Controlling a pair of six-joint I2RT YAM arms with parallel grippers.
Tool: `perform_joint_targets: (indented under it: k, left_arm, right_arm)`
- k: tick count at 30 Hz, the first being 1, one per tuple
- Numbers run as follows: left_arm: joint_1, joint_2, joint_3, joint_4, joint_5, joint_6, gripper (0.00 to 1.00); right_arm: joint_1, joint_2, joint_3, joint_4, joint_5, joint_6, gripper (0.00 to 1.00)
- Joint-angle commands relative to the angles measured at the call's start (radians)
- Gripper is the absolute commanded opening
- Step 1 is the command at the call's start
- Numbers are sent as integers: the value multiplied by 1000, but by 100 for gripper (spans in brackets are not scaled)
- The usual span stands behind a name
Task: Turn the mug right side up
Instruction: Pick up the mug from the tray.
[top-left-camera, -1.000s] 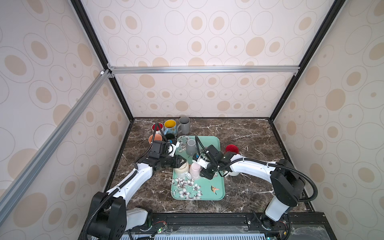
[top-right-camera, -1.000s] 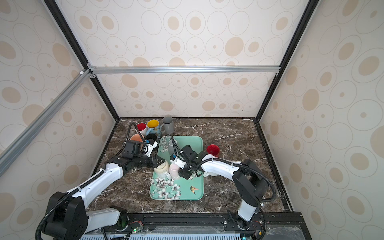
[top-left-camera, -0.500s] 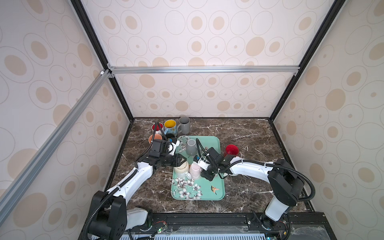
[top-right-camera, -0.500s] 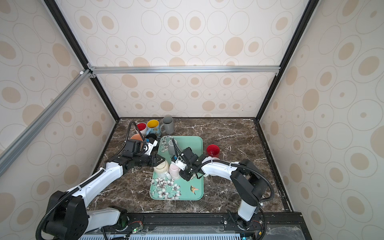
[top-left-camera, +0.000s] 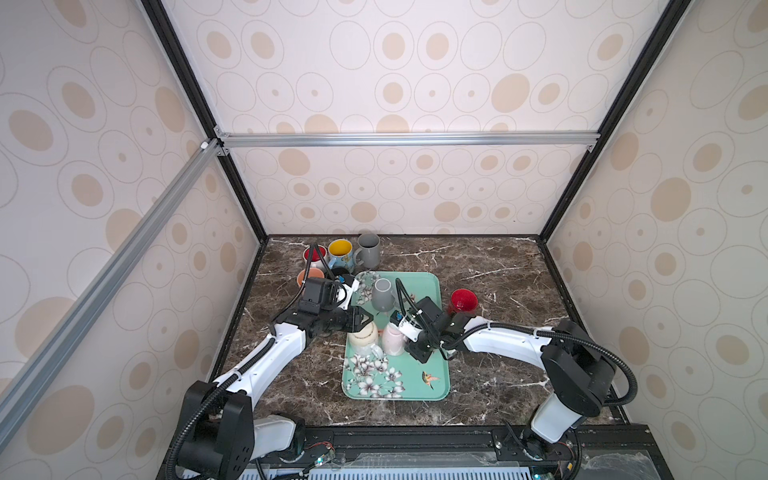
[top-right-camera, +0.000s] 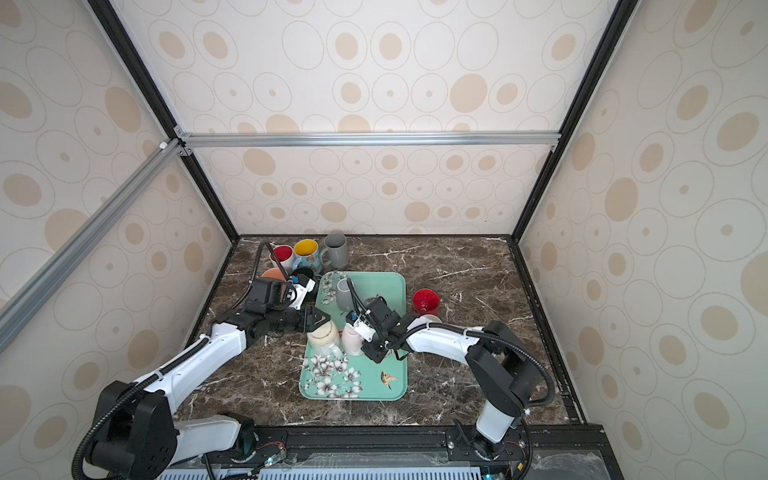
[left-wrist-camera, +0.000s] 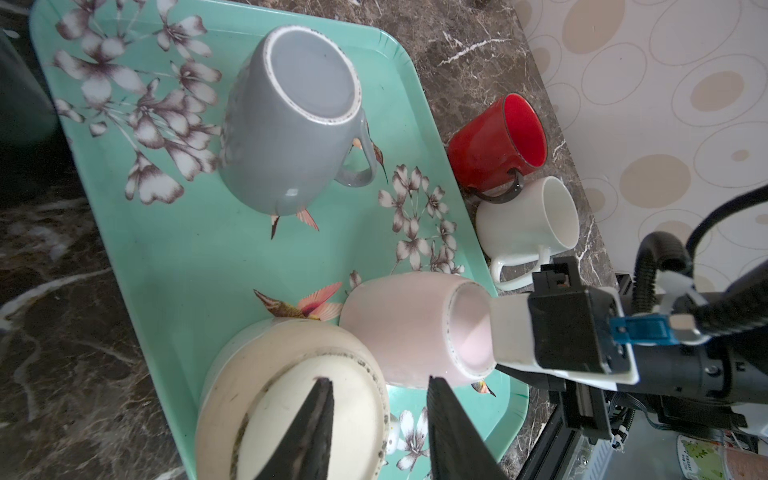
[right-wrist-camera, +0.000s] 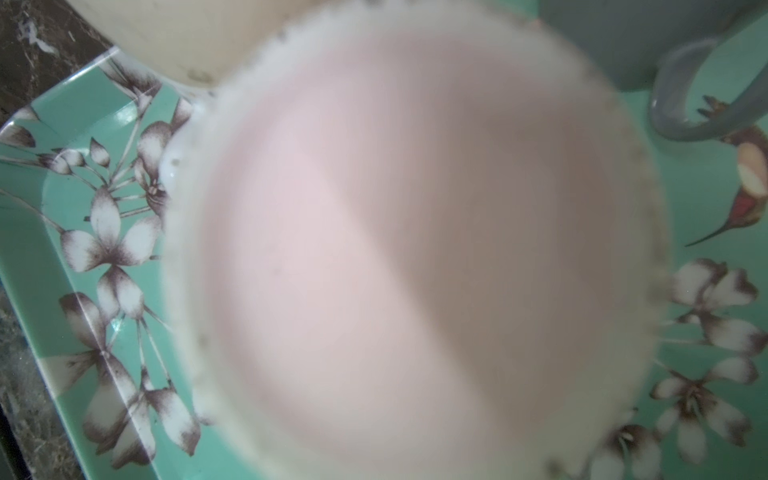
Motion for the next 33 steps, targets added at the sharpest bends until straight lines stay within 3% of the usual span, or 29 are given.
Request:
perform_joint_targets:
  k: [1,19,27,33]
  left_arm:
    - [-4,-10,47,-8,-8,-5,38]
    - [-4,-57,68,1,-27,-13,39]
    - [-4,-96,113,22,-68,-31,44]
    - [-4,-136,130,157,-13,-122,47]
  right_arm:
    - [5,-62,-24,42,20,25,10]
    - [-7,-213,-137,220,162,220,2]
    - [-27,-320,-30,134,186,307,2]
    - [-65,-399,23,147,121,377,2]
